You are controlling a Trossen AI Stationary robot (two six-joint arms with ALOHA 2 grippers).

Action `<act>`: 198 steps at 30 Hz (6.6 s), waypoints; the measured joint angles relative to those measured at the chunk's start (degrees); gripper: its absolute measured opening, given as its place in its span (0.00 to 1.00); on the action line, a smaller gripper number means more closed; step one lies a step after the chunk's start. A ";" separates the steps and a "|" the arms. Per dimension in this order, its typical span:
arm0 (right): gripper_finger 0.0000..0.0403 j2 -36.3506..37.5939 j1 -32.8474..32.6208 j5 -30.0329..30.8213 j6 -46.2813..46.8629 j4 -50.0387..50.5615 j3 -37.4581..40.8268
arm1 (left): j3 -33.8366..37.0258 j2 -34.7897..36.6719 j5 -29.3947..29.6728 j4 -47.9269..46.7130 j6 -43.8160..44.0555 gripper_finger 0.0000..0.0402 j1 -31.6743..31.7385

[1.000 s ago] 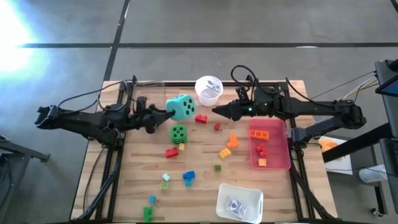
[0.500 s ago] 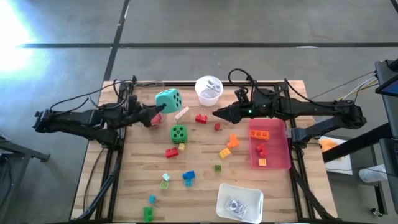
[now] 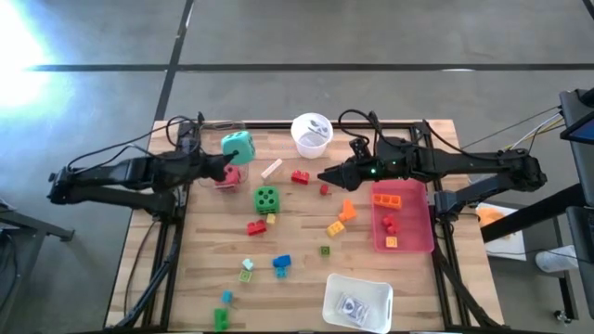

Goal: Pick & Place Toys
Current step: Put the blue dice into the transparent bin, then put the red game piece into the pink bin

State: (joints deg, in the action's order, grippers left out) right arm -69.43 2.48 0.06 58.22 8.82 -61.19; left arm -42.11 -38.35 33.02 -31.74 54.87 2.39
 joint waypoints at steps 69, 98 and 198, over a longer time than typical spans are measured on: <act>0.90 0.04 -0.48 0.07 -1.84 -0.19 2.32 | -12.04 -35.28 -8.35 -22.35 -18.90 0.03 29.86; 0.90 0.00 -0.88 0.13 -1.32 -0.46 3.13 | -12.08 -43.30 -11.46 -22.09 -17.05 0.00 29.72; 0.90 0.02 -1.14 0.11 -0.20 -0.59 3.13 | -0.91 -29.93 -23.39 -3.02 -22.26 0.67 -20.09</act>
State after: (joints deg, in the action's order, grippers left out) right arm -69.41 1.34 0.16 58.02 8.23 -58.06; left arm -43.02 -68.28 9.63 -34.76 32.61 -17.69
